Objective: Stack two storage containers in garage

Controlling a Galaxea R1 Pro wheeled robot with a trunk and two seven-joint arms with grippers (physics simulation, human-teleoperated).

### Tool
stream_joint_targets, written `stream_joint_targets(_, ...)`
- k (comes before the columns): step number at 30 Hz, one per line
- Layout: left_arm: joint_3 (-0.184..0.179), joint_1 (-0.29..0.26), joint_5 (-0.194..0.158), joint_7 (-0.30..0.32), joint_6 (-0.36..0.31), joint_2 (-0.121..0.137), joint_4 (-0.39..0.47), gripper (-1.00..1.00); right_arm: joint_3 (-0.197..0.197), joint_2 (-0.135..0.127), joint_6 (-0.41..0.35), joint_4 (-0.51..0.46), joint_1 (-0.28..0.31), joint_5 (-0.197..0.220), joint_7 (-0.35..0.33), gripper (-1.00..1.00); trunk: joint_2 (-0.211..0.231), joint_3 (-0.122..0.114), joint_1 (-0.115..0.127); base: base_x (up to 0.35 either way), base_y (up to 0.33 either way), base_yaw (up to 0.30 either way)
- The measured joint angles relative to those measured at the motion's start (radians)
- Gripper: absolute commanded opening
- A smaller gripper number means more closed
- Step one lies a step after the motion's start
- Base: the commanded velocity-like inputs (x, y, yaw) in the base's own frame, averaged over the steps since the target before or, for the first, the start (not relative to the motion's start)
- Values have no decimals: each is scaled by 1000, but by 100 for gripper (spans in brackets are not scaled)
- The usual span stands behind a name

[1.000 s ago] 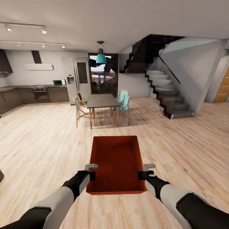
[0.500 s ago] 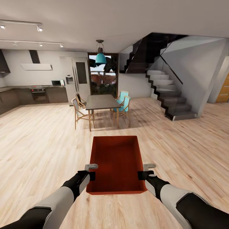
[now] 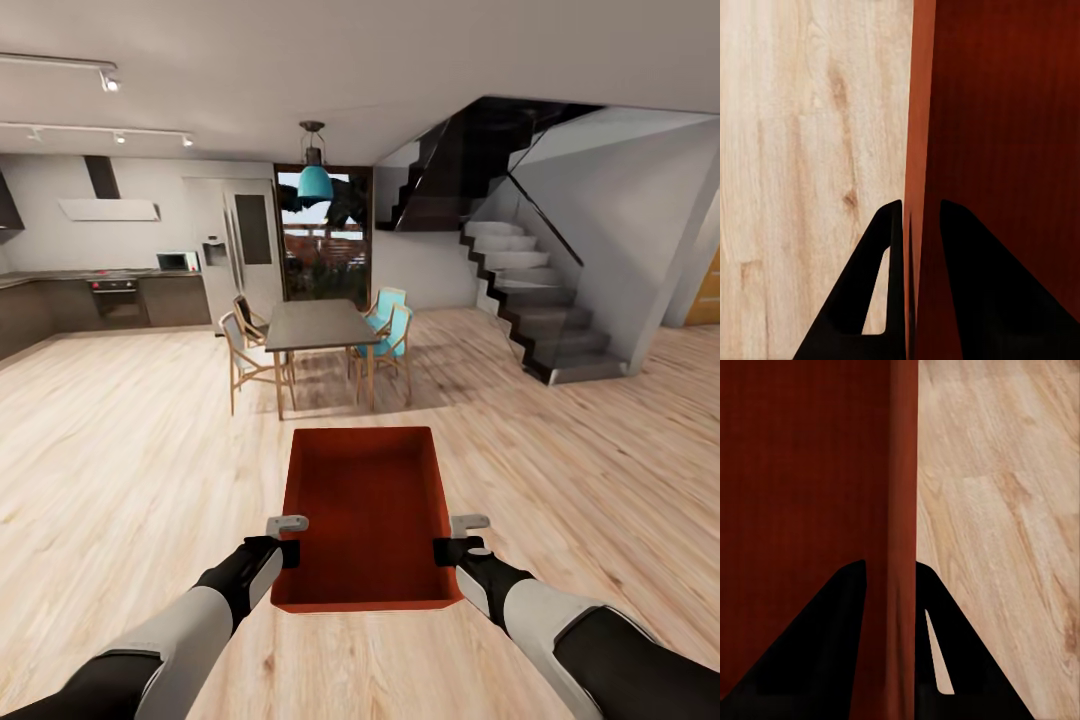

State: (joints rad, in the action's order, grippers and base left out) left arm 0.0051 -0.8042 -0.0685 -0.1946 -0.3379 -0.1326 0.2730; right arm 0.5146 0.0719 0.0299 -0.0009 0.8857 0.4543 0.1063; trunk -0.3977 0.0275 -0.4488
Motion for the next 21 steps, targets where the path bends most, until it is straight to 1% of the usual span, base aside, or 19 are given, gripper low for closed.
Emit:
stream_joint_targets(13, 1, 0, 1, 0, 0, 0, 0, -100, 1, 0, 0, 0, 0, 1, 0, -100, 0, 0, 0, 322, 53, -3)
stream_joint_targets(16, 1, 0, 1, 0, 0, 0, 0, -100, 1, 0, 0, 0, 0, 1, 0, -100, 0, 0, 0, 322, 70, -163)
stream_joint_targets(21, 0, 0, 0, 0, 0, 0, 0, -100, 1, 0, 0, 0, 0, 1, 0, -100, 0, 0, 0, 322, 71, -234)
